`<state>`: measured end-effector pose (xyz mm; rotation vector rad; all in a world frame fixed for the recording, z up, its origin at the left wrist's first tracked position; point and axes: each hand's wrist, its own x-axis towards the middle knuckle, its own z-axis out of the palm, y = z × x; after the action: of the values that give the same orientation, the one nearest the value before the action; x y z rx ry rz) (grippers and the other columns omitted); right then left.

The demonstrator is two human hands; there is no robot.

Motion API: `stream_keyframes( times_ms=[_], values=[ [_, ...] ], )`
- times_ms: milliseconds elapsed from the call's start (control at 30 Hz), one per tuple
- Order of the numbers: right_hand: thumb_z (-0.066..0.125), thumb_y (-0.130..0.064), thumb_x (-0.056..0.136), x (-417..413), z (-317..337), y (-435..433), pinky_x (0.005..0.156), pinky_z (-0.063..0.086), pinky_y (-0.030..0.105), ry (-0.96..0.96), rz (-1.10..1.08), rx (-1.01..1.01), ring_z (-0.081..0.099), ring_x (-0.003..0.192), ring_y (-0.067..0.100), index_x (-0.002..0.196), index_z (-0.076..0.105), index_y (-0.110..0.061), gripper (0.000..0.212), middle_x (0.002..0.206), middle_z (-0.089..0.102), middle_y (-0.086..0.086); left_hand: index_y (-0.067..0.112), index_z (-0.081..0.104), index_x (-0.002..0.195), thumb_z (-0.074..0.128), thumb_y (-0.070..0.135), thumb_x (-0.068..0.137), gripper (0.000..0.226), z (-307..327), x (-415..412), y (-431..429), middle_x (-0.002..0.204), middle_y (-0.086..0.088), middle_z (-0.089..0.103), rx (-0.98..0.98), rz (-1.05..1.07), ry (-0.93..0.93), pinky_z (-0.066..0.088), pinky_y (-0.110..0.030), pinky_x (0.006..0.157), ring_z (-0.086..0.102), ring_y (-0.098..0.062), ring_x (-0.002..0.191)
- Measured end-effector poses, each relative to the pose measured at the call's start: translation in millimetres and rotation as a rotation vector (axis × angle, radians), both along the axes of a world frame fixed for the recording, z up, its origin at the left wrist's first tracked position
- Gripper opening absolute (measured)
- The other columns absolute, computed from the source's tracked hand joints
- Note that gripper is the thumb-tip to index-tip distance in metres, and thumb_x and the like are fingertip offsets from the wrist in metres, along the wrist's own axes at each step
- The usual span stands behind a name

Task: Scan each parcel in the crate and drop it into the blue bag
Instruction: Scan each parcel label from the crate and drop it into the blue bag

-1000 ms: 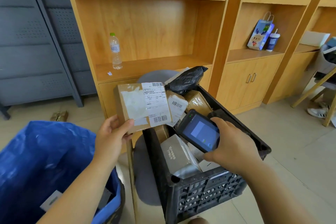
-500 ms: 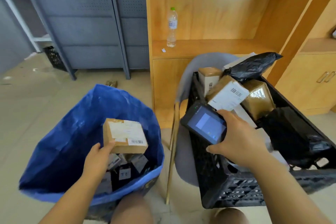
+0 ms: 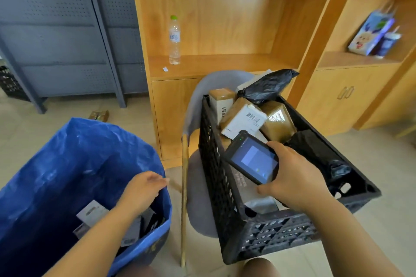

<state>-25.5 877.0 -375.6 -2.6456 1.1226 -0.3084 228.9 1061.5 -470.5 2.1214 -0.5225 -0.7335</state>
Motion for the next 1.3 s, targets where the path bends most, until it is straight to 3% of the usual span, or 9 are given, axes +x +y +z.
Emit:
stream_keyframes(
  times_ms=[133, 367, 533, 633, 733, 833, 1000, 1167, 1300],
  values=[
    [0.078, -0.055, 0.051, -30, 4, -20, 0.061, 0.042, 0.030, 0.019, -0.078, -0.020, 0.055, 0.088, 0.018, 0.132, 0.028, -0.032, 0.097, 0.110, 0.052, -0.010, 0.028, 0.067, 0.085, 0.066, 0.043, 0.084, 0.014, 29, -20, -58, 0.085, 0.005, 0.069, -0.118, -0.124, -0.059, 0.047, -0.028, 0.067, 0.065, -0.012, 0.082],
    [0.077, -0.056, 0.049, -68, 14, -60, 0.067, 0.047, 0.033, 0.017, -0.182, -0.047, 0.051, 0.084, 0.015, 0.130, 0.031, -0.032, 0.096, 0.104, 0.049, -0.010, 0.033, 0.063, 0.088, 0.069, 0.042, 0.081, 0.013, 52, -37, -163, 0.084, 0.012, 0.066, -0.246, -0.297, -0.255, 0.047, -0.027, 0.068, 0.062, -0.007, 0.081],
    [0.073, -0.058, 0.048, -76, 21, -93, 0.067, 0.048, 0.033, 0.040, -0.224, -0.040, 0.050, 0.084, 0.013, 0.128, 0.029, -0.035, 0.094, 0.100, 0.048, -0.012, 0.033, 0.050, 0.119, 0.070, 0.036, 0.081, 0.043, 50, -34, -231, 0.112, 0.009, 0.052, -0.209, -0.418, -0.428, 0.050, -0.037, 0.086, 0.057, -0.016, 0.103],
    [0.073, -0.057, 0.051, -76, 24, -111, 0.072, 0.050, 0.033, 0.049, -0.233, -0.023, 0.052, 0.088, 0.014, 0.133, 0.027, -0.034, 0.097, 0.105, 0.051, -0.011, 0.025, 0.037, 0.141, 0.071, 0.030, 0.082, 0.068, 46, -25, -264, 0.136, -0.004, 0.039, -0.142, -0.419, -0.535, 0.043, -0.040, 0.098, 0.045, -0.027, 0.122],
    [0.073, -0.057, 0.052, -75, 24, -129, 0.073, 0.049, 0.032, 0.051, -0.234, -0.020, 0.052, 0.090, 0.013, 0.134, 0.025, -0.034, 0.097, 0.106, 0.050, -0.012, 0.031, 0.020, 0.150, 0.069, 0.031, 0.084, 0.082, 42, -18, -288, 0.148, -0.004, 0.021, -0.063, -0.423, -0.620, 0.033, -0.044, 0.106, 0.028, -0.033, 0.131],
    [0.073, -0.056, 0.053, -72, 22, -142, 0.073, 0.048, 0.031, 0.048, -0.234, -0.011, 0.050, 0.089, 0.012, 0.133, 0.025, -0.034, 0.096, 0.104, 0.050, -0.012, 0.037, 0.028, 0.146, 0.066, 0.028, 0.085, 0.073, 38, -13, -300, 0.149, 0.002, 0.015, -0.066, -0.476, -0.674, 0.030, -0.039, 0.105, 0.018, -0.027, 0.130],
    [0.072, -0.057, 0.053, -66, 15, -152, 0.066, 0.042, 0.026, 0.058, -0.229, -0.011, 0.048, 0.083, 0.010, 0.134, 0.023, -0.034, 0.097, 0.098, 0.047, -0.014, 0.040, 0.045, 0.126, 0.069, 0.023, 0.082, 0.053, 37, -8, -297, 0.143, 0.004, 0.022, -0.188, -0.544, -0.625, 0.031, -0.039, 0.105, 0.026, -0.026, 0.131],
    [0.073, -0.056, 0.055, -64, 5, -146, 0.063, 0.036, 0.022, 0.067, -0.201, -0.021, 0.044, 0.081, 0.007, 0.133, 0.024, -0.033, 0.095, 0.096, 0.041, -0.015, 0.050, 0.036, 0.121, 0.065, 0.008, 0.080, 0.065, 41, -3, -283, 0.136, 0.009, 0.034, -0.242, -0.698, -0.497, 0.032, -0.022, 0.093, 0.037, -0.008, 0.121],
    [0.074, -0.054, 0.056, -68, 2, -137, 0.067, 0.040, 0.025, 0.051, -0.198, -0.010, 0.046, 0.085, 0.008, 0.132, 0.025, -0.033, 0.093, 0.101, 0.045, -0.014, 0.060, 0.031, 0.113, 0.067, 0.005, 0.080, 0.073, 44, -1, -272, 0.133, 0.005, 0.032, -0.214, -0.749, -0.530, 0.039, -0.024, 0.089, 0.043, -0.016, 0.118]
  ],
)
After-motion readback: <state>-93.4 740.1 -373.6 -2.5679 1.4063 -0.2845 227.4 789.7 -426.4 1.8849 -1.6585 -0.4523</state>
